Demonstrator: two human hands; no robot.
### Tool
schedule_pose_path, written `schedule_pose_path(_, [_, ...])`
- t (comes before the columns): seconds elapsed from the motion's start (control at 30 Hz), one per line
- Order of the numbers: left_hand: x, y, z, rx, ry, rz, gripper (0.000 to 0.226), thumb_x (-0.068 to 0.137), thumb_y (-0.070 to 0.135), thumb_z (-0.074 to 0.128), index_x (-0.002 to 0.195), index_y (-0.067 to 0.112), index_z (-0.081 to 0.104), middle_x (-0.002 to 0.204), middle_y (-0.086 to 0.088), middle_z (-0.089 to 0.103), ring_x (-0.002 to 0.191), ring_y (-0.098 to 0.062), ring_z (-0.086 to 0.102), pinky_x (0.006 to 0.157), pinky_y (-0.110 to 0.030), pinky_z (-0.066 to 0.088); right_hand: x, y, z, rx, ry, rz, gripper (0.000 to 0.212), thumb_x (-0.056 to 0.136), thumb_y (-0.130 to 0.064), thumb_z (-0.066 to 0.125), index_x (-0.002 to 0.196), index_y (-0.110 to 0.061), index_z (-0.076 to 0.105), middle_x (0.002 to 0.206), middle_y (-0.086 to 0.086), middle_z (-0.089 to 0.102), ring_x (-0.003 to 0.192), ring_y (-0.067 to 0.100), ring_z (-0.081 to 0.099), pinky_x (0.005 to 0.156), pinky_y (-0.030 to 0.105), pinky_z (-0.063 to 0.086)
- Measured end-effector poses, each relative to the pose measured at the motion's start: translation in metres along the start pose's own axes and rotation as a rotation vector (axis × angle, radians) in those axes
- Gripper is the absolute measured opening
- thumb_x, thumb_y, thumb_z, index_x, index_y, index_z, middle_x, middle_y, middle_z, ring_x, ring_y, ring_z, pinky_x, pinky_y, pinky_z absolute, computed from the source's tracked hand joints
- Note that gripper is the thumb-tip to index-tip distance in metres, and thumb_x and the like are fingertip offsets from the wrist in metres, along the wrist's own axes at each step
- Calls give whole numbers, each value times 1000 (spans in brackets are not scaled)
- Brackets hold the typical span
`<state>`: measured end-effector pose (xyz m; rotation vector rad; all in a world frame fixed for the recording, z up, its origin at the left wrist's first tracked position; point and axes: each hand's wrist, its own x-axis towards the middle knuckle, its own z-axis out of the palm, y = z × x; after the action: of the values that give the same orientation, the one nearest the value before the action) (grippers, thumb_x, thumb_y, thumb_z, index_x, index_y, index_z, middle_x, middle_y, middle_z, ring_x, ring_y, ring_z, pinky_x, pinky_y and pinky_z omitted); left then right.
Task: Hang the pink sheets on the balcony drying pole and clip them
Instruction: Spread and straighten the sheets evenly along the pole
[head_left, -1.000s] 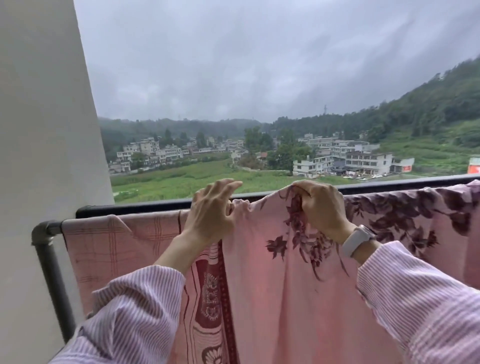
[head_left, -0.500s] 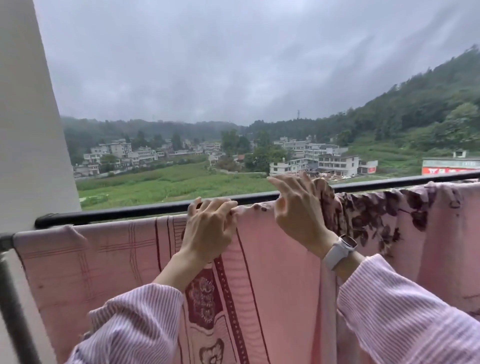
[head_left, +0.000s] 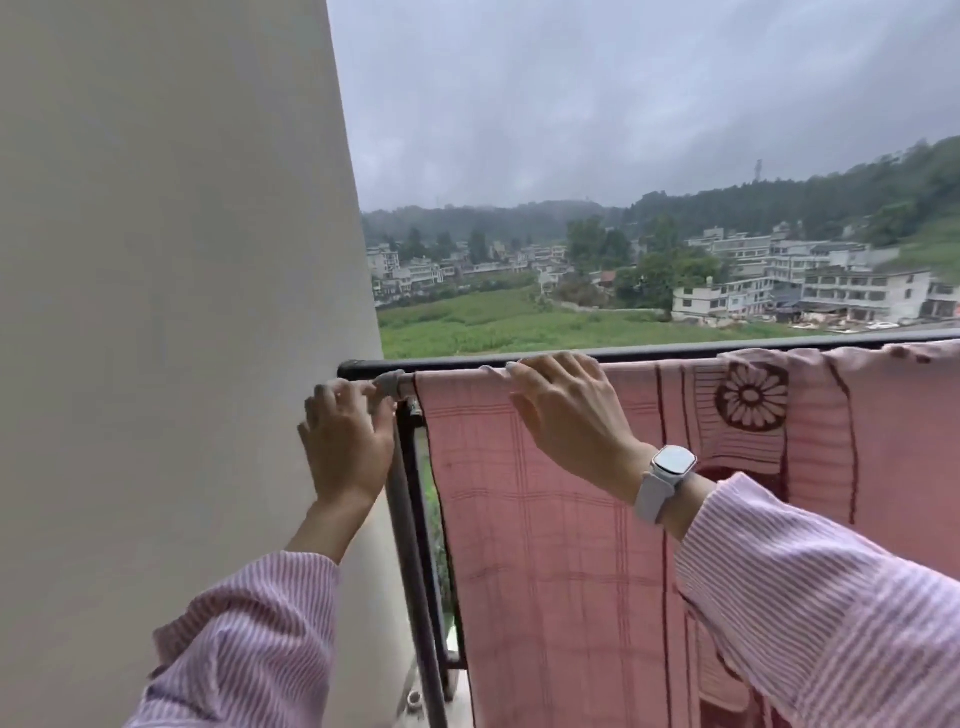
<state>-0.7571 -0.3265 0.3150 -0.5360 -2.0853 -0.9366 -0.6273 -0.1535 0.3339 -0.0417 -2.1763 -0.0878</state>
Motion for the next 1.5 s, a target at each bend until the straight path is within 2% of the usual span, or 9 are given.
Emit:
schedule_pose_path(0.1, [-3, -13, -1, -126, -59, -27, 23, 86, 29, 58, 83, 6, 62, 86, -15, 61, 81, -31, 55, 71, -39, 44, 22, -27, 24, 5, -28, 76, 24, 87, -22, 55, 108, -11, 61, 107, 7, 63, 98, 27, 56, 88, 44, 39])
schedule_pose_path(0.3, [-16, 4, 11, -435, -228, -117, 31, 85, 42, 56, 93, 15, 70, 83, -3, 70, 69, -14, 58, 55, -22, 37, 28, -35, 41, -16, 61, 149, 27, 89, -33, 45, 100, -17, 62, 99, 2, 64, 89, 22, 57, 82, 39, 35])
schedule_pose_path(0.7, [16, 3, 4, -559, -30, -132, 16, 86, 22, 58, 92, 10, 67, 88, -4, 68, 73, -11, 56, 59, -16, 34, 63, -55, 38, 18, 26, 166, 13, 86, -19, 58, 89, -12, 69, 95, 2, 67, 91, 21, 54, 83, 32, 28])
schedule_pose_path(0.93, [37, -20, -12, -628, 45, -180, 13, 86, 18, 57, 89, 8, 64, 82, -1, 62, 70, -14, 56, 62, -20, 42, 84, -85, 48, 84, 156, 111, 15, 87, -20, 57, 88, -14, 71, 90, 1, 69, 87, 20, 58, 79, 28, 32])
schedule_pose_path(1.13, [18, -56, 0, -876, -292, -391, 2, 88, 19, 55, 86, 19, 55, 107, -9, 59, 93, -15, 56, 69, -13, 41, 44, -65, 56, 21, 40, 45, 25, 90, -20, 50, 110, -14, 63, 105, 4, 67, 94, 24, 60, 84, 36, 40])
schedule_pose_path(1.27, [24, -55, 5, -1103, -401, -436, 39, 87, 30, 57, 119, 12, 45, 124, -6, 55, 111, -16, 53, 94, -32, 44, 27, -51, 52, -42, 64, 10, 25, 89, -16, 47, 110, -16, 60, 108, 2, 66, 95, 23, 59, 87, 40, 39])
schedule_pose_path(1.33, [30, -52, 10, -1146, -468, -395, 62, 81, 40, 60, 132, 12, 37, 130, -5, 51, 114, -16, 51, 91, -31, 46, 25, -48, 49, -49, 77, -13, 27, 87, -14, 45, 110, -14, 60, 108, 3, 65, 95, 24, 58, 87, 40, 39])
schedule_pose_path(1.4, [34, -47, 12, -1106, -474, -333, 57, 80, 37, 62, 127, 9, 47, 114, -5, 59, 99, -11, 58, 74, -19, 50, 23, -46, 47, -49, 79, -30, 29, 86, -13, 44, 109, -14, 61, 108, 4, 65, 96, 24, 58, 87, 40, 39])
schedule_pose_path(1.5, [37, -39, 13, -1001, -211, -385, 25, 81, 19, 66, 98, 0, 67, 77, 3, 66, 65, 1, 57, 61, -11, 46, 20, -42, 44, -61, 94, -39, 29, 85, -13, 43, 108, -14, 61, 108, 3, 65, 95, 24, 59, 86, 40, 39])
